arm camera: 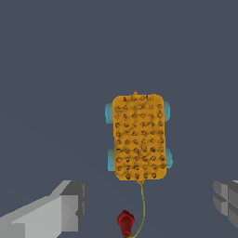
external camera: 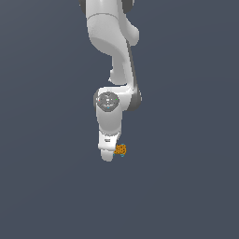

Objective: Pick up the object and move it to a goal position.

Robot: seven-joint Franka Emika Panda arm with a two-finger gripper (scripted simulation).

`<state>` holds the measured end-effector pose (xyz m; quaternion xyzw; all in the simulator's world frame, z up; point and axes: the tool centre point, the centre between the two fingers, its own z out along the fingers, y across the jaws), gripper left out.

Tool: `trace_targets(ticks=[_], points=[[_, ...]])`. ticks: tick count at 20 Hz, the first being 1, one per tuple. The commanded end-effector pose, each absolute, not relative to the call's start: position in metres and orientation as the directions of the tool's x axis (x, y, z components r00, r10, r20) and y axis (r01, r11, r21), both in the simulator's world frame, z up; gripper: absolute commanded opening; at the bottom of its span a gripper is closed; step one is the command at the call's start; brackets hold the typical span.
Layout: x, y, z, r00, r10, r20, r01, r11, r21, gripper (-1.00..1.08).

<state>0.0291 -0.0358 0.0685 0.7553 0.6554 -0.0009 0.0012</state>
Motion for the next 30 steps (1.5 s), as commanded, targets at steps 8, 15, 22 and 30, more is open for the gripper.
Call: trace_targets(ticks=[8,15,22,30], points=[[0.029,-0.036,0.065,0.104,0.995,0.000,0.995,-0.104,0.000,1.00],[0.029,-0.036,0.041,0.102,0.995,0.000,0.995,-0.102,0.000,1.00],[0.029,-0.036,0.016,0.099,0.995,0.000,0.995,-0.099,0.000,1.00],[0.029,-0.036,0.015,0.099,0.995,0.000,0.995,-0.099,0.000,-1.00]])
